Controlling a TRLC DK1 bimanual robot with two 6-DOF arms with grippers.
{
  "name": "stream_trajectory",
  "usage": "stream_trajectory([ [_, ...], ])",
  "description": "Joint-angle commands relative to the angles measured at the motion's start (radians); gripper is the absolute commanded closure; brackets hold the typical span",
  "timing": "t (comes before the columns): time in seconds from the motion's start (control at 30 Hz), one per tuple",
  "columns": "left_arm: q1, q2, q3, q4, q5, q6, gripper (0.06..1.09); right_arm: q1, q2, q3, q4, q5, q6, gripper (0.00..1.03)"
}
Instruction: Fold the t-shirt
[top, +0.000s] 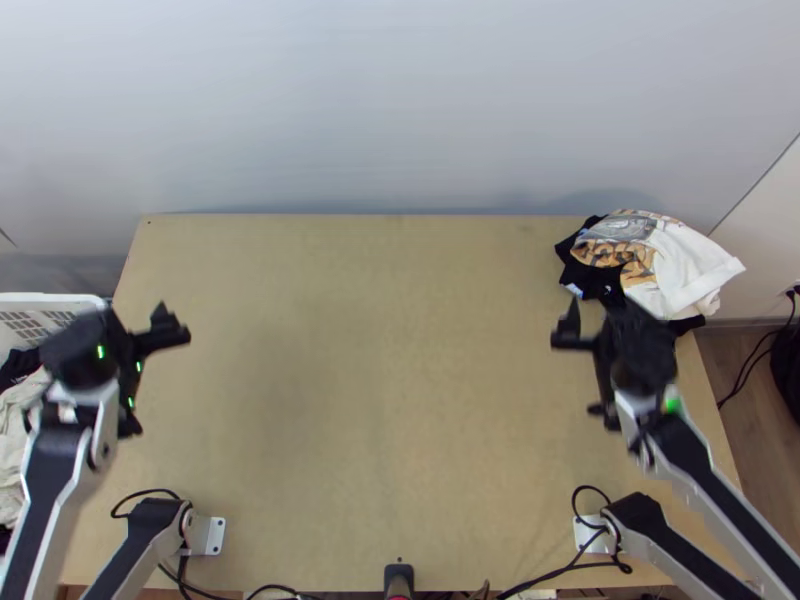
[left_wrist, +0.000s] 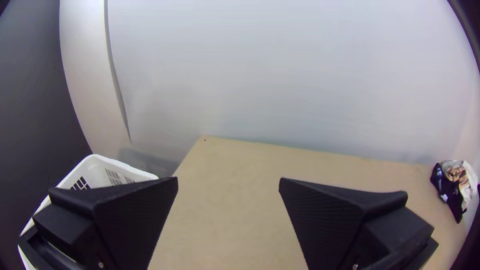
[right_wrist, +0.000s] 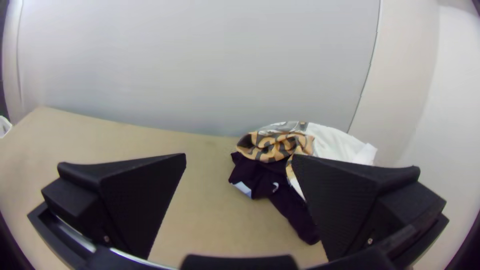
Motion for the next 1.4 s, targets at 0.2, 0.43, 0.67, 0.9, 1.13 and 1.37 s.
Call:
stream_trajectory([
  [0.2,0.023,-0.262,-0.442,0.250,0.034,0.006,0.10,0.038,-0.658,-0.465,-0.181,-0.034,0.026,0.04],
  [0.43,-0.050,-0.405,-0.598,0.249,0.136,-0.083,0.10,-0.036,-0.655,-0.465,-0.181,-0.034,0.066,0.04],
  [0.67,-0.152,-0.699,-0.698,0.216,0.137,-0.055,0.10,-0.045,-0.813,-0.465,-0.182,-0.032,0.059,0.04],
  [0.9,-0.184,-0.698,-0.695,0.200,0.137,-0.057,0.10,-0.040,-0.810,-0.464,-0.185,-0.034,0.059,0.04],
  [1.13,-0.184,-0.698,-0.695,0.200,0.139,-0.057,0.10,-0.042,-0.810,-0.464,-0.185,-0.034,0.059,0.04],
  [1.37,-0.184,-0.698,-0.695,0.200,0.139,-0.057,0.10,-0.042,-0.810,-0.464,-0.185,-0.034,0.059,0.04],
])
